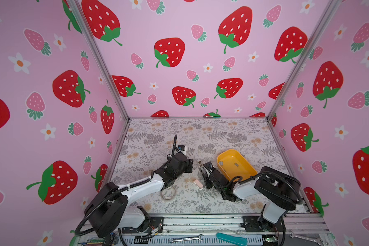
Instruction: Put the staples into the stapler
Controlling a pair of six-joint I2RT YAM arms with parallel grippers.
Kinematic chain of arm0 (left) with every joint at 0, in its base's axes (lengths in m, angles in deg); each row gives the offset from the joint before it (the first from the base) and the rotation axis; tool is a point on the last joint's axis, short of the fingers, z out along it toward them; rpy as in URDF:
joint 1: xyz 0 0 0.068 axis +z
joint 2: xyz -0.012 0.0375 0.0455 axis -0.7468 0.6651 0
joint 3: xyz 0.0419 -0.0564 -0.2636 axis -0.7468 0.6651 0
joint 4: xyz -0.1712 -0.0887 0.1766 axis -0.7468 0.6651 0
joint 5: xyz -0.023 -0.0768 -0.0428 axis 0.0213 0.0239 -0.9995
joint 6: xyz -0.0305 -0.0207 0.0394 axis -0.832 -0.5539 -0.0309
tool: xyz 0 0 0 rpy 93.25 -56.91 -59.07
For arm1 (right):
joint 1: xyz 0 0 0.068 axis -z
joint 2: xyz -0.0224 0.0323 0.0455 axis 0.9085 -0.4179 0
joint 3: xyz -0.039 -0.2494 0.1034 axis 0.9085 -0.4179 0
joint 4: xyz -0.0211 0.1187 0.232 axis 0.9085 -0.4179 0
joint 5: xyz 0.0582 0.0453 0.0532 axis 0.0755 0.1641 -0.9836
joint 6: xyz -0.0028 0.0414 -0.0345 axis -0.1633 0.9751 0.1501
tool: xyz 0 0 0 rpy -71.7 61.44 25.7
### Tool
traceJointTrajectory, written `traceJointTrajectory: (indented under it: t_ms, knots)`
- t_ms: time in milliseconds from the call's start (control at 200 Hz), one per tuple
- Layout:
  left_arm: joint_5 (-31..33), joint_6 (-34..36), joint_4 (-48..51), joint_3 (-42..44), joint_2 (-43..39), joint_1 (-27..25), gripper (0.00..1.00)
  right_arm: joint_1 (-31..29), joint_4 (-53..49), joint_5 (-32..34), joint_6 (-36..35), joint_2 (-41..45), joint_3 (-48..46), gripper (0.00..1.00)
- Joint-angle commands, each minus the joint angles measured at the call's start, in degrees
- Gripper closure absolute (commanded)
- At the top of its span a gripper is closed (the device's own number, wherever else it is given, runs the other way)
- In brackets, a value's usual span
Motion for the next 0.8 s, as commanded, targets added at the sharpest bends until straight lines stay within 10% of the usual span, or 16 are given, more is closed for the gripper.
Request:
traceJointTrajectory:
  t_ms: [0, 325, 795]
  knots:
    - [-1.3, 1.7, -1.8, -4.1, 5.1, 2.1, 0.63, 0.2, -4.5, -2.2, -0.1, -2.1, 0.0, 0.75]
    - [-5.2, 4.7, -4.0, -11.5, 19.5, 3.1, 0.64, 0.2, -5.1, -2.5, -0.5, -1.4, 0.1, 0.76]
    - [-8.6, 8.2, -10.3, -8.6, 19.2, 0.7, 0.64, 0.3, -4.5, -3.7, -0.4, -0.7, 0.1, 0.76]
